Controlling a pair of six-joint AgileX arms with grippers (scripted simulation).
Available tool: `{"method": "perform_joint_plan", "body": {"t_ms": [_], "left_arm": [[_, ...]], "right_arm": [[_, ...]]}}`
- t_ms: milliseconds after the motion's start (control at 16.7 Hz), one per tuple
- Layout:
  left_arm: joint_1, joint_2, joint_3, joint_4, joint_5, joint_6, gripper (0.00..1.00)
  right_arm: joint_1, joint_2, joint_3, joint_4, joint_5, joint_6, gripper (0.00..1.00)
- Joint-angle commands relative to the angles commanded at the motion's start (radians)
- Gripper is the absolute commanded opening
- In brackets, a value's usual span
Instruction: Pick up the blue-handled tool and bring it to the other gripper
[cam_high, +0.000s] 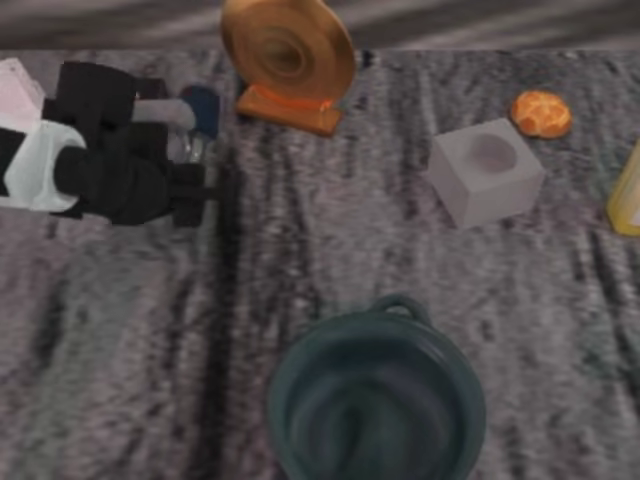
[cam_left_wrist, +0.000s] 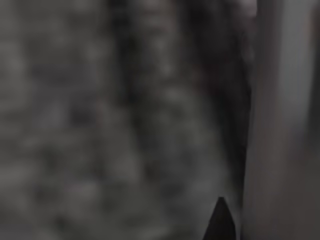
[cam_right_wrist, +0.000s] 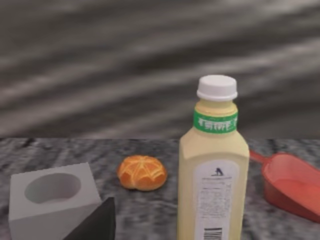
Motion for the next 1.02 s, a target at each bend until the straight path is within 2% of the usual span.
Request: {"method": "perform_joint_plan", "body": {"t_ms": [360,600,780,1020], "left_arm": [[0.025,-0.124,-0.157,0.562,0.231,0.065,0.0],[0.039,-0.219,-0.236,0.829,0.351,0.106,0.0],[0.047,-0.269,-0.267,0.921,0.399,0.125,0.0],[0.047,-0.276,-0.271,0.931,0.404,0.127,0.0]], "right_arm": [[0.0,0.0,0.0,0.0,0.0,0.0,1.0],[0.0,0.0,0.0,0.0,0.0,0.0,1.0],[0.0,0.0,0.0,0.0,0.0,0.0,1.0],[0.0,0.0,0.0,0.0,0.0,0.0,1.0]]}}
